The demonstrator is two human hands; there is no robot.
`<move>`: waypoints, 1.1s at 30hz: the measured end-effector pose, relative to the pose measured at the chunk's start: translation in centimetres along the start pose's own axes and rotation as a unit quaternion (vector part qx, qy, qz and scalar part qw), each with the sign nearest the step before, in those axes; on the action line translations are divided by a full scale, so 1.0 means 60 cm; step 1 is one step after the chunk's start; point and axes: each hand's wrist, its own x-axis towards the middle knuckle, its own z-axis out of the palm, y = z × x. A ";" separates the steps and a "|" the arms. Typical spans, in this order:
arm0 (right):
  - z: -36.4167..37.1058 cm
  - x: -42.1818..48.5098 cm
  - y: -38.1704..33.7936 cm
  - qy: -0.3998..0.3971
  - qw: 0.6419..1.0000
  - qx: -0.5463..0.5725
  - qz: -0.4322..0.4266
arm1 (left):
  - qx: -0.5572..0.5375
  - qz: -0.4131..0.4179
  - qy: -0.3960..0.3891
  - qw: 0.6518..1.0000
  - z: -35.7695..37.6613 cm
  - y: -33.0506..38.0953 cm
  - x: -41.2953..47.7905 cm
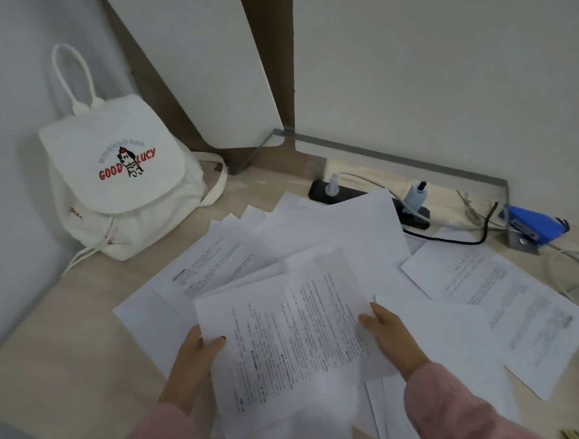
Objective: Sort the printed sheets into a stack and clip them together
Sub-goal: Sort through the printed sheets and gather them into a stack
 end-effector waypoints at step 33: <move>0.085 -0.001 -0.162 -0.139 0.984 0.085 -0.071 | -0.184 0.074 -0.062 0.978 -0.067 0.074 -0.018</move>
